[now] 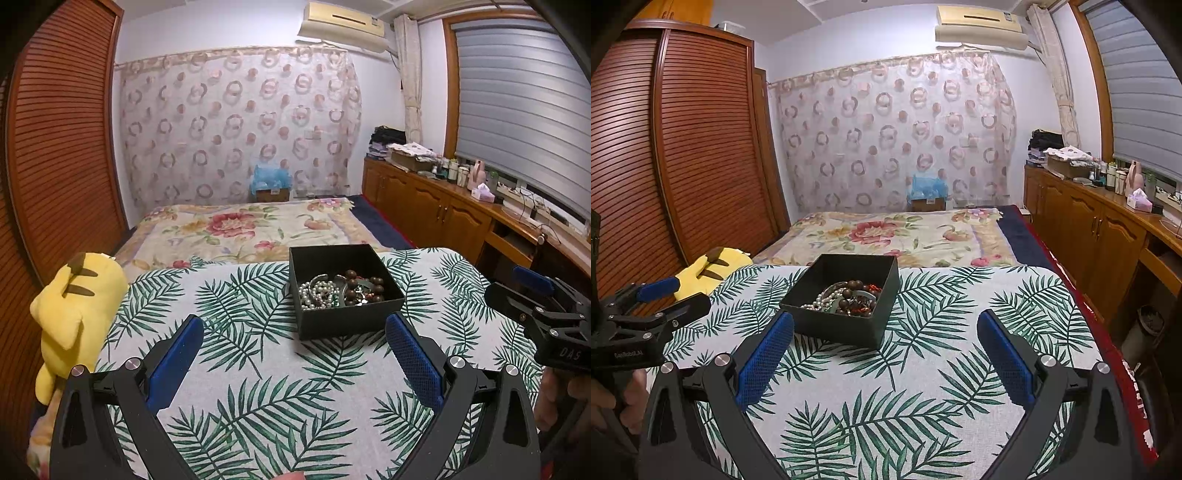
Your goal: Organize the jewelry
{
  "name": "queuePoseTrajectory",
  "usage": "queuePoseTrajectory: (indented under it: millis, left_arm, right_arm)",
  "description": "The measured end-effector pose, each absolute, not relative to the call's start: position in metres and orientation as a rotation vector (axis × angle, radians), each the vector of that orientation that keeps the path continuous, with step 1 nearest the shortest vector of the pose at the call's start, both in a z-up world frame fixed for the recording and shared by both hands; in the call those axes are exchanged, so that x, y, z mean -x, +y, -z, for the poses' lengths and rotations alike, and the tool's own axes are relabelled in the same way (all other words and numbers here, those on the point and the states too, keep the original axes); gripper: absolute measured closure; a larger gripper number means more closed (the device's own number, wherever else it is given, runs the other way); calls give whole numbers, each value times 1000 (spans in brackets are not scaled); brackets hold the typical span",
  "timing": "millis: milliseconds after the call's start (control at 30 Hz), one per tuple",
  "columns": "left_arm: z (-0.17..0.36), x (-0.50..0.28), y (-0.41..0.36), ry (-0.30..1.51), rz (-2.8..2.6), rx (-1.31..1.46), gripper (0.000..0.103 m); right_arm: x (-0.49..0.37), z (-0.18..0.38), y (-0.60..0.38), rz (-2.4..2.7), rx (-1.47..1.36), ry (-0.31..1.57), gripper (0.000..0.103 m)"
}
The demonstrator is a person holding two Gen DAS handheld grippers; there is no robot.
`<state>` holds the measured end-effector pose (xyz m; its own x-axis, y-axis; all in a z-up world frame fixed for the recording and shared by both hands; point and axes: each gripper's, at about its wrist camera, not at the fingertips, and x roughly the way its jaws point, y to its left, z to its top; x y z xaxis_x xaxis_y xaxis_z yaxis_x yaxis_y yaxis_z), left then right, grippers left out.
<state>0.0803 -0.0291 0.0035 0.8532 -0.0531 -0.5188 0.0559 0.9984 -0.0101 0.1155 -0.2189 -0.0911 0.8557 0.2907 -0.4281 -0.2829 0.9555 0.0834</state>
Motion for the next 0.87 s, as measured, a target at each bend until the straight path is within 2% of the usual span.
queuePoseTrajectory:
  millis: [867]
  left_arm:
    - [4,-75,-22,538,55,-8,8]
  right_arm:
    - [-116,92,-219,-302,-18,452,3]
